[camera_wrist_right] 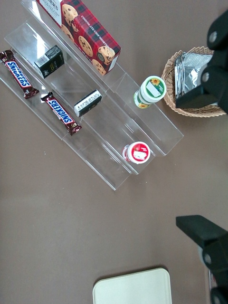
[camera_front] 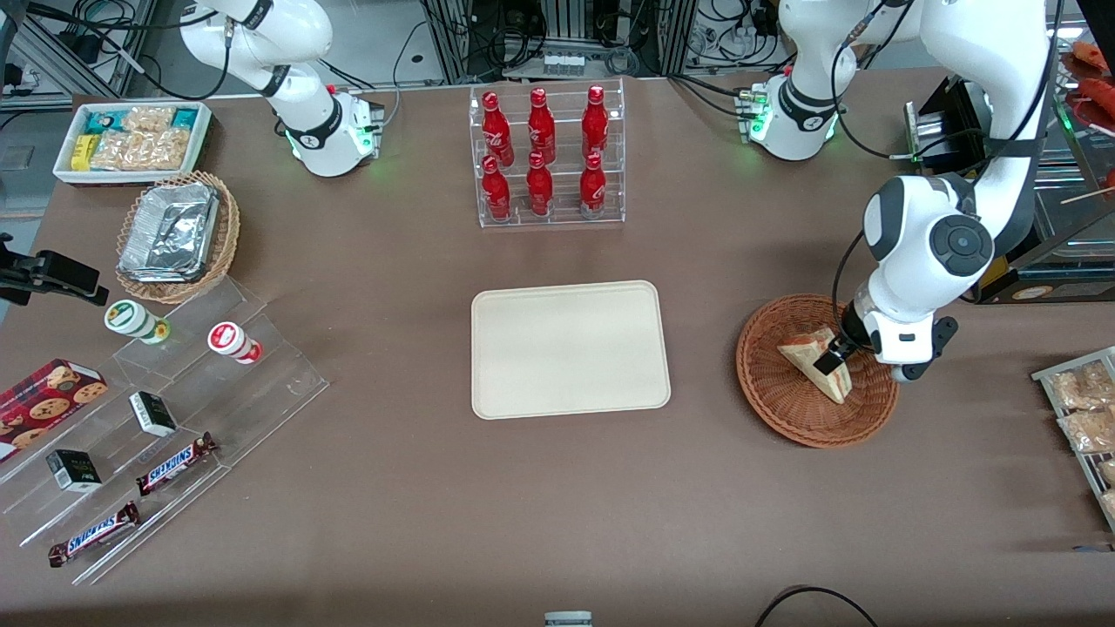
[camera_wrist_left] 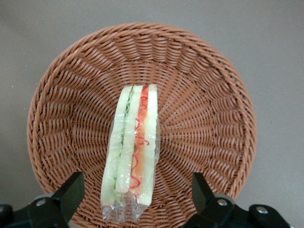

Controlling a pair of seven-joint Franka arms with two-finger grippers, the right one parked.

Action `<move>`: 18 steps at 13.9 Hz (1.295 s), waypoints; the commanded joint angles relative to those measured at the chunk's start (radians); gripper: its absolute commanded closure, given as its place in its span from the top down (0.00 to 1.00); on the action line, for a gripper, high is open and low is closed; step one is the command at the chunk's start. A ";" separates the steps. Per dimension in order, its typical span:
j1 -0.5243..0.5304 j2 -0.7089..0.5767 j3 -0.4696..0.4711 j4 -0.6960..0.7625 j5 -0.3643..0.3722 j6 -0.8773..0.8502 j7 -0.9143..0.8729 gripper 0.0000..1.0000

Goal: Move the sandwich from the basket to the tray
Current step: 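Lower the left gripper and close it on the sandwich's wrapped edge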

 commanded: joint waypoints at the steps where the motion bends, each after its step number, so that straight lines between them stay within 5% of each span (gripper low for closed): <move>1: -0.005 0.023 0.002 -0.007 -0.007 0.012 -0.041 1.00; 8: -0.005 0.092 0.002 -0.007 -0.008 0.020 -0.047 0.99; 9: -0.005 0.094 0.002 -0.007 -0.008 0.020 -0.066 0.69; 10: -0.005 0.091 0.002 -0.007 -0.008 0.011 -0.078 0.22; 11: -0.005 0.088 0.002 -0.007 -0.008 0.006 -0.078 0.00; 18: -0.006 0.045 -0.039 0.107 0.002 -0.231 -0.058 0.00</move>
